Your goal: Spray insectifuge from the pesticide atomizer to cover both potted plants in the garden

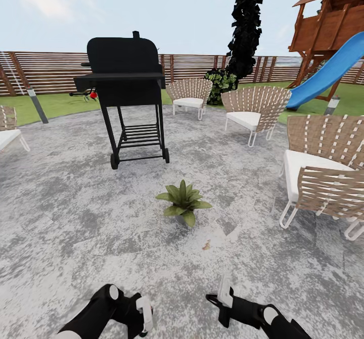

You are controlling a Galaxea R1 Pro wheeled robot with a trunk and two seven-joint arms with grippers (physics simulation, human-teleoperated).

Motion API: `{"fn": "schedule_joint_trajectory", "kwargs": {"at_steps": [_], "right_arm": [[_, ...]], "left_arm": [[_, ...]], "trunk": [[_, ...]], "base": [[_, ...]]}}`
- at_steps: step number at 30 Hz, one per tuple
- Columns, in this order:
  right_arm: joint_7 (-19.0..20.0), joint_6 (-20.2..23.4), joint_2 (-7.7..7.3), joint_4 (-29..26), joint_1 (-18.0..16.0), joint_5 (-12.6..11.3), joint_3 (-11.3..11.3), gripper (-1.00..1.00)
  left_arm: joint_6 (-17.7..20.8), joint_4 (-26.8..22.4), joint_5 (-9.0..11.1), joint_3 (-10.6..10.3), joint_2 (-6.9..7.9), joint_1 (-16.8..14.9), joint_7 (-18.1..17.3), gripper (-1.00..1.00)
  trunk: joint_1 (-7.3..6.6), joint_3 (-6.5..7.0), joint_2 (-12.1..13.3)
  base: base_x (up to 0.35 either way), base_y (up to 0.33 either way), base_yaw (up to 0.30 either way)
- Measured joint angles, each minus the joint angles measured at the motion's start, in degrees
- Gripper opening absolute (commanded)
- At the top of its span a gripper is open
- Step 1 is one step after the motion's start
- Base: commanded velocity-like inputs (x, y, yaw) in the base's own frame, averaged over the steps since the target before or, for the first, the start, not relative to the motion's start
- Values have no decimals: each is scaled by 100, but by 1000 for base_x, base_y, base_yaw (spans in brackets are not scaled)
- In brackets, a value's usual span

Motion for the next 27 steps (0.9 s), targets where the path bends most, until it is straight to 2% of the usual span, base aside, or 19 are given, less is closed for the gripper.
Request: {"fn": "schedule_joint_trajectory", "kwargs": {"at_steps": [2,4,13,27], "right_arm": [[343,-4,109,-8,-1,4,-4,-100],[501,-3,199,-47,0,4,-4,-100],[658,-4,490,-124,0,5,-2,-100],[660,-4,646,-92,0,9,21,-100]], "left_arm": [[-3,7,-3,4,-37,4,-2,-100],[-1,11,-2,7,-71,10,-4,-100],[-1,28,3,9,-243,24,0,-100],[-38,27,13,9,-422,15,-23,-100]], "trunk": [[0,0,0],[0,0,0],[0,0,0],[0,0,0]], "base": [[0,0,0],[0,0,0],[0,0,0],[0,0,0]]}}
